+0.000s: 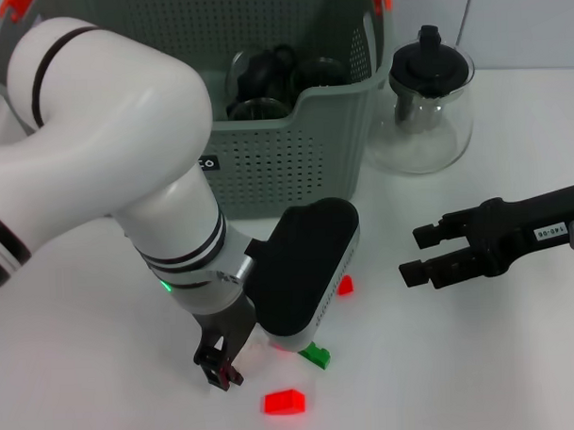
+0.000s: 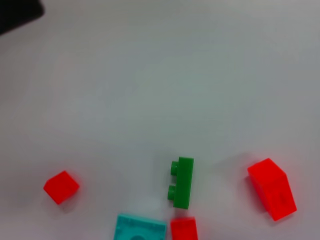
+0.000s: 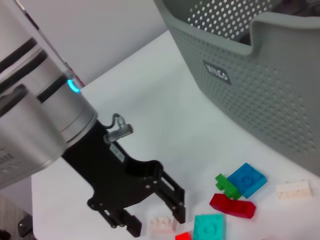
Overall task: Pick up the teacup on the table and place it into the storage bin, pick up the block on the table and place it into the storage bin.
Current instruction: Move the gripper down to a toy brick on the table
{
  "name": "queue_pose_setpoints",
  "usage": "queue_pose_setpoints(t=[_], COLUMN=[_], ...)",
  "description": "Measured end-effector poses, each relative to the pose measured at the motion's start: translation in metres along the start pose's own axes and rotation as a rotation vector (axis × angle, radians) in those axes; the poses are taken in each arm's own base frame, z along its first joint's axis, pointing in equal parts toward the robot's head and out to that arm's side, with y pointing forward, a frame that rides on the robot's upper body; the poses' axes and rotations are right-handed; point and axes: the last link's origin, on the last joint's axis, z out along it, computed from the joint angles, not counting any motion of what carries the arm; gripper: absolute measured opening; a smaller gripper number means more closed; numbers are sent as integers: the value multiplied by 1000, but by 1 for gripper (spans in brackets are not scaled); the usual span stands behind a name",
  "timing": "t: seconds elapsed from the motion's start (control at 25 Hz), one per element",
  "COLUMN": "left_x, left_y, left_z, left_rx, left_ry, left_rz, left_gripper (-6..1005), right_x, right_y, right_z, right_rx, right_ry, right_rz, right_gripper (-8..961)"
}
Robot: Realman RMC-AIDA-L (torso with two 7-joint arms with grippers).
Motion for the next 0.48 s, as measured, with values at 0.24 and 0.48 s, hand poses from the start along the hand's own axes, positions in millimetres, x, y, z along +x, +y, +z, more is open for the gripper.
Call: queue_pose_setpoints(t=[0.24,0.48], left_x=[-1,-2], left_y=[-2,-1], left_z=[2,3], left_rx=[7,2], left_ry=[-1,-6], left_rz=[-1,0], left_gripper=[752,751], right_x=[0,0], right_y=[0,-1], right_z=[-1,-3], right_rx=[-3,0], right_ry=[7,4], right_rz=[-3,-1], right_gripper=[842,842])
